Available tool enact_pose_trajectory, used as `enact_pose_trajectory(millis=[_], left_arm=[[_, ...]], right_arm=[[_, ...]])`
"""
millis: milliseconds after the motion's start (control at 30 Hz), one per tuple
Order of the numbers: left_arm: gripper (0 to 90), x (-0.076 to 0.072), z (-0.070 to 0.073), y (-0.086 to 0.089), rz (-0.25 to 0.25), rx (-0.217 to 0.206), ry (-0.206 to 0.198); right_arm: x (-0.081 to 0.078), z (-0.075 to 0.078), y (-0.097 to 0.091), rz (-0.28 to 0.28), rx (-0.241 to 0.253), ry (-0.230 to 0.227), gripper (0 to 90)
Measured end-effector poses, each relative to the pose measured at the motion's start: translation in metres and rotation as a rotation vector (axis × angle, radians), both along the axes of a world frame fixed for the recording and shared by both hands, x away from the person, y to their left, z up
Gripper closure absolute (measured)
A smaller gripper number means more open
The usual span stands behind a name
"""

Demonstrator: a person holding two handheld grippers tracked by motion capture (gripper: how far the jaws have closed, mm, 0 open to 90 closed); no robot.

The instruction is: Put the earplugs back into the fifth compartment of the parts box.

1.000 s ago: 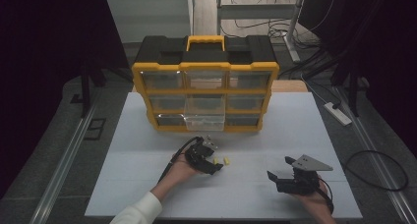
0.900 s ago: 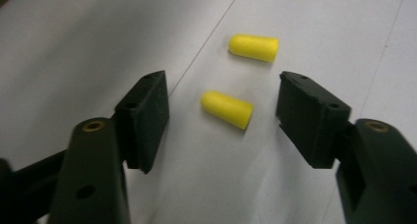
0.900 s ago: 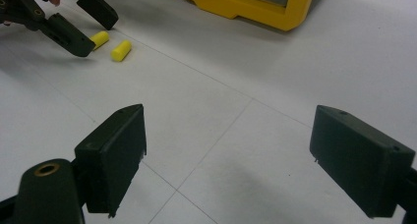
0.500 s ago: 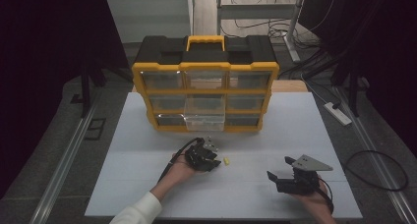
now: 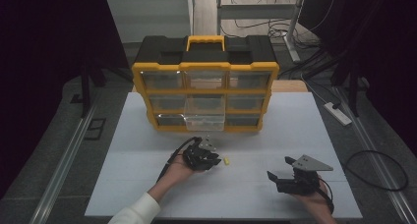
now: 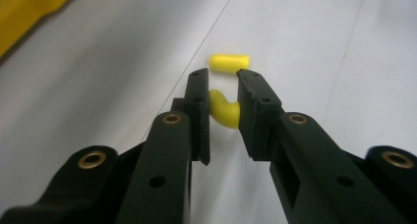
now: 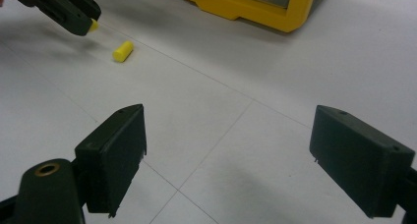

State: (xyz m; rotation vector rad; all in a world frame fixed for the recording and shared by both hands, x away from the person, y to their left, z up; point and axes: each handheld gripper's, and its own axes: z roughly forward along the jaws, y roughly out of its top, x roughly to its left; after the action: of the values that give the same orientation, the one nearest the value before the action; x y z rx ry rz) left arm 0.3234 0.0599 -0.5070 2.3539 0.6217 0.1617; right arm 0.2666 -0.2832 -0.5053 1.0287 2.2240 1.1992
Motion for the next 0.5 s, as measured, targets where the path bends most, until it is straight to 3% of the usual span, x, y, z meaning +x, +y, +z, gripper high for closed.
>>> enact_pose_trajectory(millis=[167, 500], left_arm=[[75.9, -0.007, 0.007, 0.007, 0.004, -0.016, -0.026], [76.8, -0.017, 0.020, 0.025, 0.057, -0.090, -0.076]], right_arm=[[0.000, 0.000, 0.000, 0.000, -0.001, -0.003, 15.0], [0.000, 0.000, 0.000, -0.001, -0.002, -0.006, 15.0]])
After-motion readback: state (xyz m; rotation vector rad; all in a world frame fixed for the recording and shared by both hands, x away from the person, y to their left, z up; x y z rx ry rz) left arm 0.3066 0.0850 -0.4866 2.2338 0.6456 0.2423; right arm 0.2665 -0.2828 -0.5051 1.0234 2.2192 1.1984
